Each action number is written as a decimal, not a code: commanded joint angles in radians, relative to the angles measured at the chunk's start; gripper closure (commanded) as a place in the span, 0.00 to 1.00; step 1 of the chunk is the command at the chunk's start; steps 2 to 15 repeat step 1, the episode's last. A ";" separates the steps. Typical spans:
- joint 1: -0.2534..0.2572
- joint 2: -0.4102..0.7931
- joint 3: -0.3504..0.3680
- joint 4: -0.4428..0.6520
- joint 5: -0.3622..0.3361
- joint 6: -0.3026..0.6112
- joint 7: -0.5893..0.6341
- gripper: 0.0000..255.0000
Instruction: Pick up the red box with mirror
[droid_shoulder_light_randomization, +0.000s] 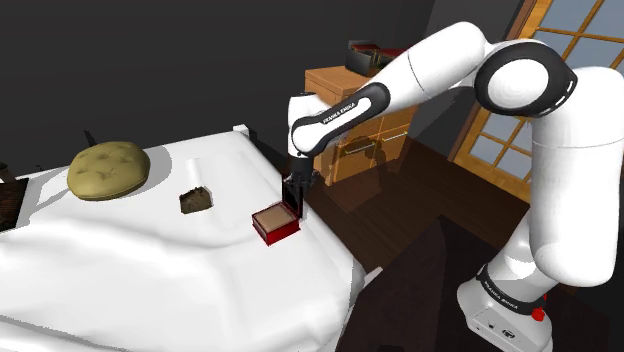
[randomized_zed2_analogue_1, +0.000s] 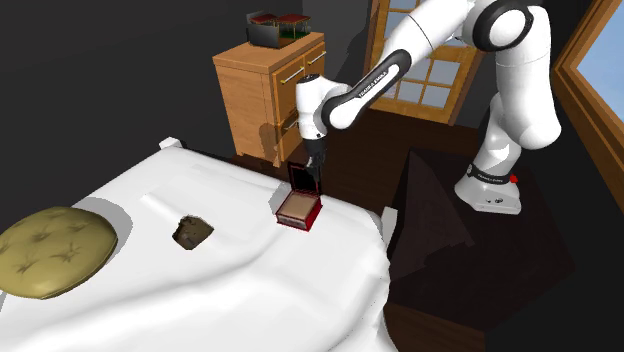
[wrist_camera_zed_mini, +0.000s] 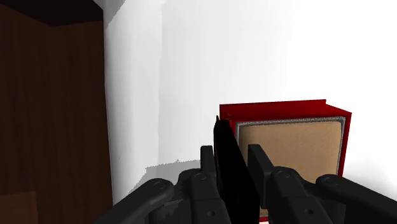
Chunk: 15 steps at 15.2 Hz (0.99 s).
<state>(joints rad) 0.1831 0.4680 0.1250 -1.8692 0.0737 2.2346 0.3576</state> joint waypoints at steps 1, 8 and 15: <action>-0.001 -0.008 0.000 0.000 0.001 -0.006 0.000 1.00; -0.001 -0.008 0.000 0.000 0.001 -0.006 0.000 1.00; -0.001 -0.008 0.000 0.000 0.001 -0.006 0.000 1.00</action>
